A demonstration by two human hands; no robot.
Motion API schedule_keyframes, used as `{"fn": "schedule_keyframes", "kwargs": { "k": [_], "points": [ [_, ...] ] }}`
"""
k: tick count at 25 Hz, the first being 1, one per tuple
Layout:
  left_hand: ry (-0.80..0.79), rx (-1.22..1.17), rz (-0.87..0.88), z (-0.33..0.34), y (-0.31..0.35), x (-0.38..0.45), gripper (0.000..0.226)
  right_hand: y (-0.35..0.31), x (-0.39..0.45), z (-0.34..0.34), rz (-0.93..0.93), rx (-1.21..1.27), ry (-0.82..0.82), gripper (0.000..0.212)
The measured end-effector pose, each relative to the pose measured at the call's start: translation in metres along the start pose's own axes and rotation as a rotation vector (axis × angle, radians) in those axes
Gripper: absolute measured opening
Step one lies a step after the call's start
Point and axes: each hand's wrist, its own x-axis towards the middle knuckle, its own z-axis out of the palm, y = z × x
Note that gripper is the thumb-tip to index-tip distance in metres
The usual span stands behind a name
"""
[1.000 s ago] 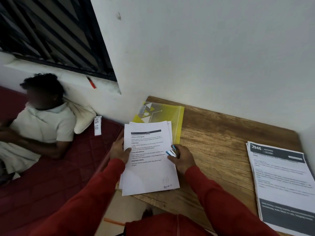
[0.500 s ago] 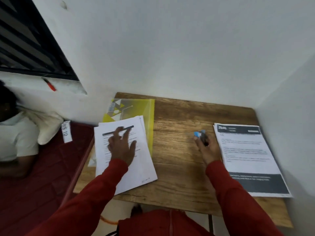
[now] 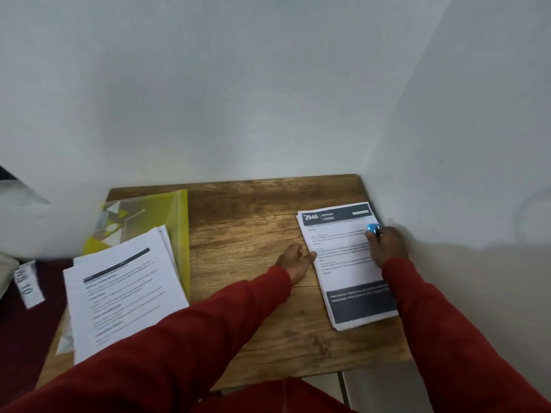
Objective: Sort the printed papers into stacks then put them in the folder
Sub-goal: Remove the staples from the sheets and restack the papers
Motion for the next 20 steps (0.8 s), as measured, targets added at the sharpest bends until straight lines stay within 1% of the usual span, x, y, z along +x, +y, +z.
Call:
{"fn": "schedule_keyframes", "kwargs": {
  "k": [2, 4, 7, 10, 12, 13, 15, 16, 18, 20],
  "points": [
    [0.072, -0.117, -0.057, 0.022, 0.011, 0.004, 0.034, 0.012, 0.002, 0.008, -0.008, -0.016, -0.053, 0.036],
    [0.141, -0.234, -0.119, 0.038, 0.015, 0.012, 0.035, 0.022, -0.002, 0.017, -0.016, -0.037, -0.082, 0.036],
    [0.166, -0.398, -0.243, 0.044, 0.018, 0.026, 0.037, 0.029, -0.011, 0.027, -0.007, -0.001, -0.077, 0.037],
    [0.141, -0.517, -0.303, 0.037, 0.017, 0.033, 0.027, 0.027, -0.026, 0.034, -0.043, 0.016, -0.064, 0.045],
    [0.162, -0.472, -0.271, 0.033, 0.011, 0.033, 0.027, 0.017, -0.044, 0.042, -0.106, 0.038, -0.089, 0.060],
    [0.185, -0.398, -0.238, 0.032, 0.007, 0.030, 0.030, 0.008, -0.055, 0.046, -0.128, 0.019, -0.111, 0.063],
    [0.264, -0.261, -0.180, 0.028, 0.000, 0.019, 0.032, -0.005, -0.073, 0.058, -0.144, -0.065, -0.141, 0.060],
    [0.306, -0.231, -0.156, 0.021, -0.005, 0.013, 0.031, -0.012, -0.081, 0.063, -0.143, -0.078, -0.156, 0.056],
    [0.369, -0.225, -0.110, -0.005, -0.015, 0.001, 0.029, -0.024, -0.089, 0.069, -0.158, -0.018, -0.182, 0.045],
    [0.396, -0.203, -0.055, -0.043, -0.030, -0.008, 0.028, -0.033, -0.088, 0.065, -0.184, 0.129, -0.159, 0.037]
  ]
}}
